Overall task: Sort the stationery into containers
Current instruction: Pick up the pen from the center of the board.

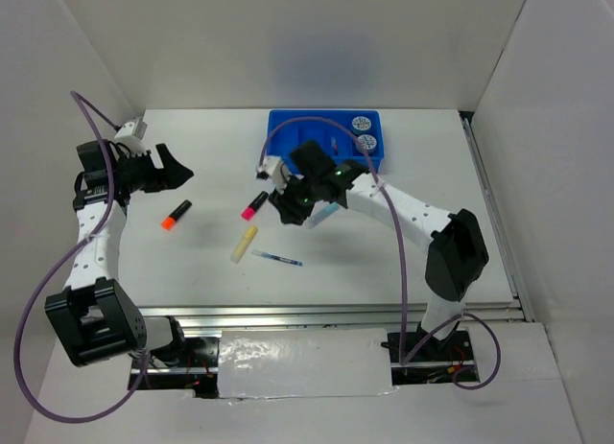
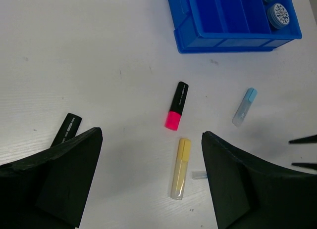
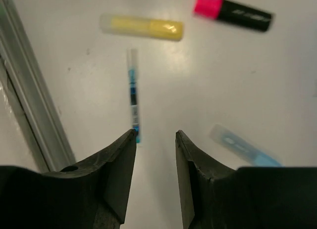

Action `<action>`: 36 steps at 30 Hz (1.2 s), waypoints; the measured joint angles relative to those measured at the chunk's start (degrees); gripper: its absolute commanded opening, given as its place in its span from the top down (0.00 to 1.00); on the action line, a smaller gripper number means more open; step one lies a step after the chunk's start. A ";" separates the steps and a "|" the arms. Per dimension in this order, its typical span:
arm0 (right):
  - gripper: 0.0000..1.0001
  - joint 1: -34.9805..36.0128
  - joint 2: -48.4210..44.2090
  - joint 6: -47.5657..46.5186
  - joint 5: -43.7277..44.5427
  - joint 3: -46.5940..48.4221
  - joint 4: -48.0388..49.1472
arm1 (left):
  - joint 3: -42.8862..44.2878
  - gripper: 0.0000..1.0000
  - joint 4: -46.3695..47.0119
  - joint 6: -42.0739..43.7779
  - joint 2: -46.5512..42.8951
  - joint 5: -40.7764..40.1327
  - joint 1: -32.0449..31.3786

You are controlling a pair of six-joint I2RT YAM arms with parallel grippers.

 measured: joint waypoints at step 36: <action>0.55 15.02 13.55 7.56 16.28 -11.06 11.85 | -6.14 0.06 0.70 0.31 -9.94 0.22 1.95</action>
